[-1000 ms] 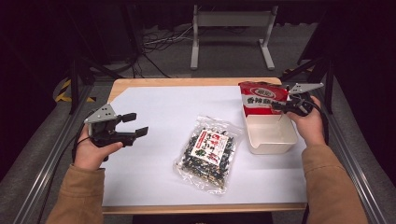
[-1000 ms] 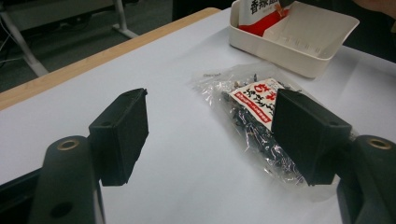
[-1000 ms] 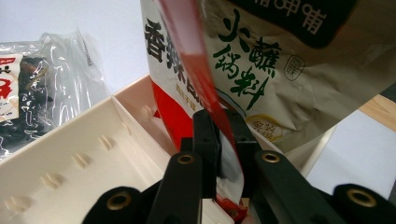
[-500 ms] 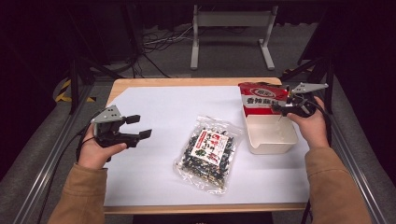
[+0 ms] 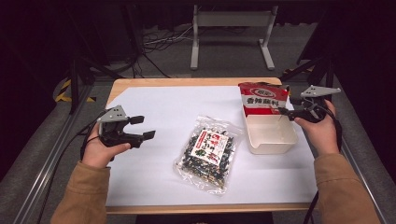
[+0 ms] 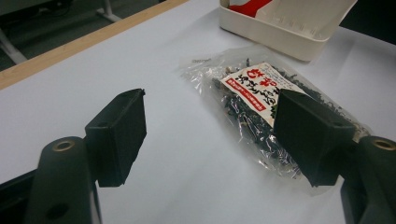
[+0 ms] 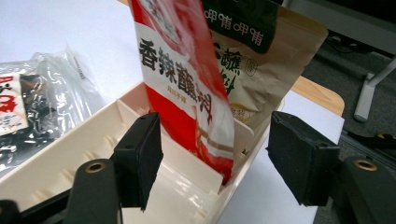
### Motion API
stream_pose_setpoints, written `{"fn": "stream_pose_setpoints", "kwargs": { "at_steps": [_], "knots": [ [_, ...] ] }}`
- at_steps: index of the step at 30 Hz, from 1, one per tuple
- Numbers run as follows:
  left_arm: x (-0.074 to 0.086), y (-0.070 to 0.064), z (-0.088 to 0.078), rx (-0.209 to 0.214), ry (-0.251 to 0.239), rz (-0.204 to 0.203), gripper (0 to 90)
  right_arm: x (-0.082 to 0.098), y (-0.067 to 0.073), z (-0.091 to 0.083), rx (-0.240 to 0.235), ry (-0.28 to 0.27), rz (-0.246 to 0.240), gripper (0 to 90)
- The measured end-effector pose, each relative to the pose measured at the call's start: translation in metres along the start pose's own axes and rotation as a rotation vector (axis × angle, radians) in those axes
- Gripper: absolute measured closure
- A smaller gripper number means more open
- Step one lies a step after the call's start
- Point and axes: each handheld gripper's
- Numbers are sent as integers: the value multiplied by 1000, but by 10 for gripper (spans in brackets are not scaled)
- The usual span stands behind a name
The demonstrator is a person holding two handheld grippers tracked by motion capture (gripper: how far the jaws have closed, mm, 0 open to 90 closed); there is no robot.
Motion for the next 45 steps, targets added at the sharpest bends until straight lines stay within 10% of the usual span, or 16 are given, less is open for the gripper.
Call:
{"fn": "stream_pose_setpoints", "kwargs": {
  "at_steps": [24, 45],
  "knots": [
    [3, -9, 16, 41, 84, 4, 254, -10, 69, -24, -128, -36, -57, 369],
    [8, -16, 35, 71, 152, -10, 288, 0, 101, -27, -223, -54, -71, 374]
  ]
}}
Point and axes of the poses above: each handheld gripper's, and its own axes: z roughly forward along the jaws, x roughly out of its underside, y roughly to its left, and after that the axes turned 12 degrees about -x, right-handed
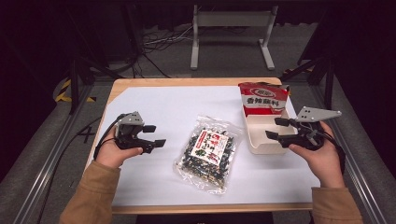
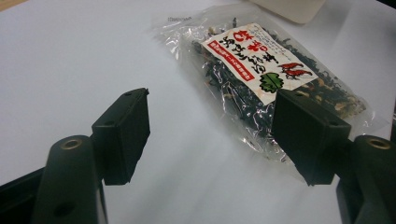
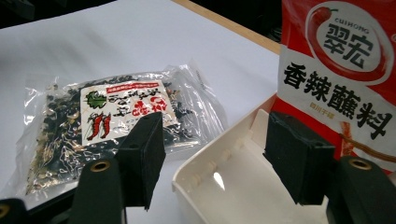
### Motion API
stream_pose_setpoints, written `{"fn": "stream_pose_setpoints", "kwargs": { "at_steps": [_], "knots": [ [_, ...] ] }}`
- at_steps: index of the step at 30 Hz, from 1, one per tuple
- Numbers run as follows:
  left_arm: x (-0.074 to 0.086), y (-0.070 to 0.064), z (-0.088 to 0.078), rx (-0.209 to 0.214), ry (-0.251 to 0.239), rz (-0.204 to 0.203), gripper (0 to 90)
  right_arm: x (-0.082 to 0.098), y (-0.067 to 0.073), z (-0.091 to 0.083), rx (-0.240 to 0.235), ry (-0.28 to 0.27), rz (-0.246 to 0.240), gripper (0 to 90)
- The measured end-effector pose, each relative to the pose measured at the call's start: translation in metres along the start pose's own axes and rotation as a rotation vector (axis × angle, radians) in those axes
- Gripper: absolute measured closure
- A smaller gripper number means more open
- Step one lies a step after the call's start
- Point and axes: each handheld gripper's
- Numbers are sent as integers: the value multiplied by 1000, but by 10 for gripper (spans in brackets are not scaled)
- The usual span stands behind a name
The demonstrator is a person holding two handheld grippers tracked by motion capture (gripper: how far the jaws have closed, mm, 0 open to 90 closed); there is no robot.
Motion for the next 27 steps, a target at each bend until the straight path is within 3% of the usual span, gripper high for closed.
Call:
{"fn": "stream_pose_setpoints", "kwargs": {
  "at_steps": [9, 22, 27],
  "knots": [
    [-4, -5, 15, 36, 47, -25, 279, -3, 14, 1, -2, 6, -26, 360],
    [-9, -18, 44, 88, 75, -10, 288, 2, 23, 4, 9, 32, -35, 350],
    [-10, -23, 57, 97, 107, -7, 283, 4, 25, 3, 16, 30, -35, 346]
  ]
}}
Point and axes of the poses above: each handheld gripper's, and its own axes: z roughly forward along the jaws, x roughly out of its underside, y roughly to its left, and after that the axes turned 12 degrees about -x, right-handed
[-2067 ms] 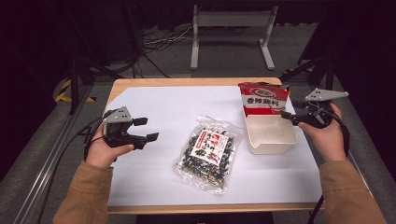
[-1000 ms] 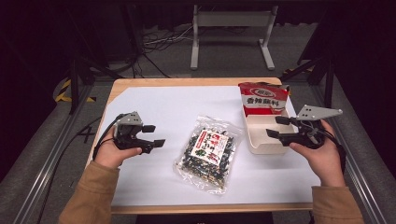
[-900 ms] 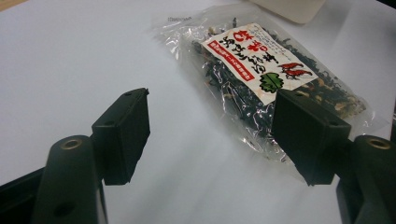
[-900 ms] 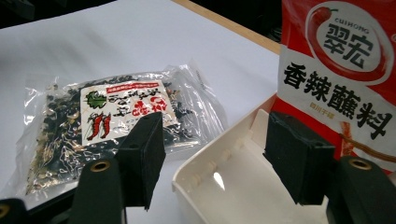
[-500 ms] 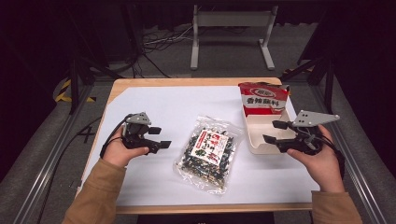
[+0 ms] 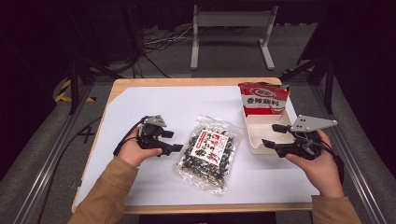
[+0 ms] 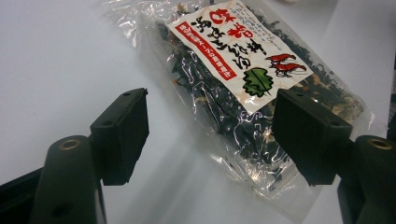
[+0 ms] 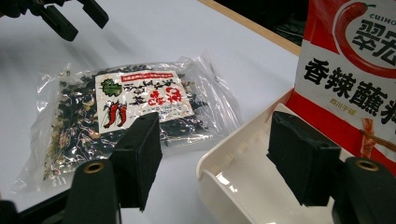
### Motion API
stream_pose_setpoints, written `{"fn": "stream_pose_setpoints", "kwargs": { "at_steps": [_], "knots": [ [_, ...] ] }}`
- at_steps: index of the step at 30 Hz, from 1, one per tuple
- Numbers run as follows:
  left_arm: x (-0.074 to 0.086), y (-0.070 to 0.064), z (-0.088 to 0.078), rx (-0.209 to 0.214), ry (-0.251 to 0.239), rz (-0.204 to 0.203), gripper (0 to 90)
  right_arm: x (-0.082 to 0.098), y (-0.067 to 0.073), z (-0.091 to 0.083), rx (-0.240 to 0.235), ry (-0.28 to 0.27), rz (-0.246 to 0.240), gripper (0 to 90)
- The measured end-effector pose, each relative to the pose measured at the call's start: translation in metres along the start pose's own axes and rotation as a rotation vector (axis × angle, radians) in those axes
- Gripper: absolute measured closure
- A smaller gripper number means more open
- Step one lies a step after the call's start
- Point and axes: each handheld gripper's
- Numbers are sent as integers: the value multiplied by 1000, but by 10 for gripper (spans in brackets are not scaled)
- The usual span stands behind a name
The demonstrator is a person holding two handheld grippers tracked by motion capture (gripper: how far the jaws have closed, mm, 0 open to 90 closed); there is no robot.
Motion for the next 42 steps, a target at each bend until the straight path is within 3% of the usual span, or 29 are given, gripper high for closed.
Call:
{"fn": "stream_pose_setpoints", "kwargs": {
  "at_steps": [18, 26, 35, 42],
  "knots": [
    [-9, -6, 42, 43, 63, -31, 249, 8, 9, -4, 16, 3, 19, 330],
    [-9, -10, 57, 36, 104, -21, 220, 9, 12, -3, 15, 7, 18, 327],
    [-9, -11, 70, 104, 158, -108, 136, 10, 15, -3, 20, 11, 15, 322],
    [-10, -13, 72, 106, 174, -109, 103, 11, 15, -2, 26, 18, 15, 319]
  ]
}}
Point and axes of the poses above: each handheld gripper's, and its own axes: z roughly forward along the jaws, x roughly out of its underside, y roughly to its left, and after that the axes turned 12 degrees about -x, right-handed
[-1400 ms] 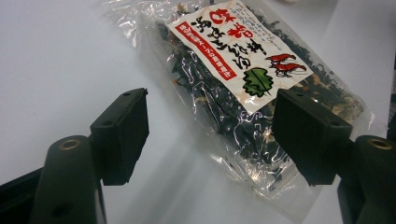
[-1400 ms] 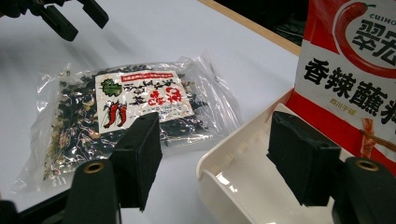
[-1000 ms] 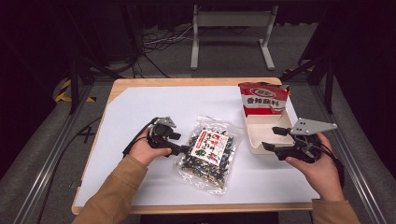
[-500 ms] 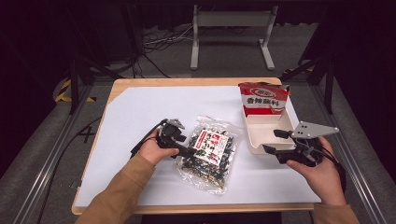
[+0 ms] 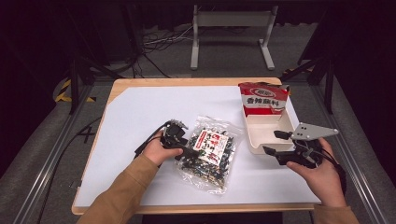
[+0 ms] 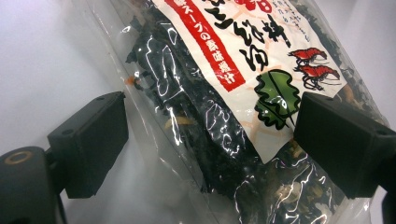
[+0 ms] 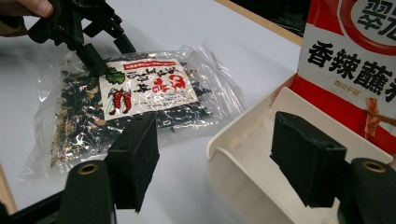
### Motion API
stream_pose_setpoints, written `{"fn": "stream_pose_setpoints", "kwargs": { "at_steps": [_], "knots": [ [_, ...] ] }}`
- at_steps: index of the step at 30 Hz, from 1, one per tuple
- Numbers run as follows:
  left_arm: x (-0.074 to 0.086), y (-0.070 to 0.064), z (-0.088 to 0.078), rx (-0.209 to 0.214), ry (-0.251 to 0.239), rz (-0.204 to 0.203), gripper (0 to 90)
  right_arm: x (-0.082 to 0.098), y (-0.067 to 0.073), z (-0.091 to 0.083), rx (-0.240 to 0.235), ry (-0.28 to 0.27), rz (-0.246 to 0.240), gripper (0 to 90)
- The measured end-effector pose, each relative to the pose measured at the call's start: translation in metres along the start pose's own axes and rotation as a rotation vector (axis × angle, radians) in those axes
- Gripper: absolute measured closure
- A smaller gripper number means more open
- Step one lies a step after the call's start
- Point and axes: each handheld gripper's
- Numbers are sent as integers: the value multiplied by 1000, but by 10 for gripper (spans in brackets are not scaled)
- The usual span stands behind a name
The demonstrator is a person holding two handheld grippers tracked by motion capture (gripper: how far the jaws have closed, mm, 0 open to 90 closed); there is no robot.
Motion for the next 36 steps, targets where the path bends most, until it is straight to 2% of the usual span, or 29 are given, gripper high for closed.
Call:
{"fn": "stream_pose_setpoints", "kwargs": {
  "at_steps": [5, 6, 7, 11, 14, 17, 21, 25, 28, 36],
  "knots": [
    [-1, -4, 1, -14, 3, 1, 162, 0, 0, 2, -7, 0, 0, 317],
    [-2, -5, 0, -3, 8, 2, 198, 0, 0, 2, -6, 1, 0, 317],
    [-1, -7, 1, 15, 9, -15, 273, 0, 0, 2, -6, 1, 1, 317],
    [-1, -10, 2, 4, 10, -17, 330, -1, 1, 2, -6, -6, 0, 317],
    [0, -12, 1, -1, 3, -35, 366, -1, 1, 2, -7, -7, 0, 317],
    [0, -13, 0, -14, -6, -32, 396, -1, 1, 2, -8, -6, 0, 317],
    [1, -15, -4, -21, -37, -58, 563, 0, 1, 3, -10, -5, 2, 317],
    [1, -18, -7, -46, -44, -50, 641, 0, 1, 3, -10, -4, 5, 317],
    [0, -18, -10, -48, -49, -52, 704, 0, 1, 3, -13, -4, 5, 317],
    [0, -19, -15, -40, -66, -57, 742, 1, 1, 2, -17, -8, 5, 318]
  ]
}}
Point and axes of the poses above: each handheld gripper's, and its own axes: z roughly forward along the jaws, x roughly out of its underside, y roughly to its left, and after that the axes turned 12 degrees about -x, right-handed
